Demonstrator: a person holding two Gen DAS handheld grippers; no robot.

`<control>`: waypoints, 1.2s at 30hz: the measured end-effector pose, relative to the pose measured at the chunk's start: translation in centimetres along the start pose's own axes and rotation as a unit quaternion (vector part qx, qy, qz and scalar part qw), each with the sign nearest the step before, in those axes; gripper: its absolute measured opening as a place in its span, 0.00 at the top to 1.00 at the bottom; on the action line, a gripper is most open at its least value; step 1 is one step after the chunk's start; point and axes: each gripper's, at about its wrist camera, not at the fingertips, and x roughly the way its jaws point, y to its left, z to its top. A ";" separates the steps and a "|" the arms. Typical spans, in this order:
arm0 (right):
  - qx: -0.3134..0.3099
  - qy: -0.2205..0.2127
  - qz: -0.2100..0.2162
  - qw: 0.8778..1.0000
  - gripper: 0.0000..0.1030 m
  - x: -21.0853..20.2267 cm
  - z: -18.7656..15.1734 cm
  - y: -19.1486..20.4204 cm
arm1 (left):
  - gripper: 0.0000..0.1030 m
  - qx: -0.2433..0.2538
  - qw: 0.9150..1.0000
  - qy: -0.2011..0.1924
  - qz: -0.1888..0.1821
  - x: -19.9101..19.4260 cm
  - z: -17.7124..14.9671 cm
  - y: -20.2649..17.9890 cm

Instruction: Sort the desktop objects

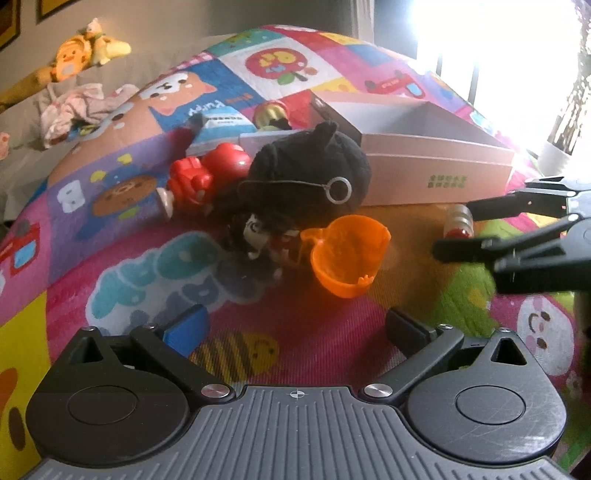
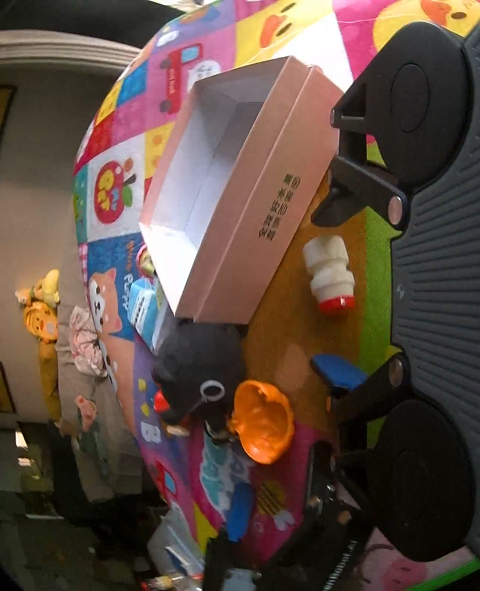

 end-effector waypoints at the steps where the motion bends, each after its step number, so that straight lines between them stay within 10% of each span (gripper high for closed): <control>1: 0.009 0.005 0.006 1.000 0.55 -0.3 0.0 -0.4 | 0.00 0.001 1.000 0.001 -0.001 0.0 0.1 0.0; 9: 0.056 -0.032 0.018 0.998 0.55 -5.6 -1.1 -2.0 | 0.02 0.012 0.998 -0.070 0.002 -1.5 1.9 -1.8; 24: 0.070 -0.013 0.020 0.997 0.55 -8.2 -4.3 -0.8 | 0.52 0.115 0.993 -0.037 -0.012 -0.5 0.9 -6.3; 31: 0.057 0.004 0.015 0.998 0.55 -7.4 -5.4 0.1 | 0.31 0.093 0.990 -0.012 -0.107 -2.5 -0.1 -5.7; 36: 0.048 0.004 0.007 0.999 0.55 -7.5 -5.6 0.3 | 0.17 0.111 0.990 -0.044 -0.076 -3.1 0.1 -5.5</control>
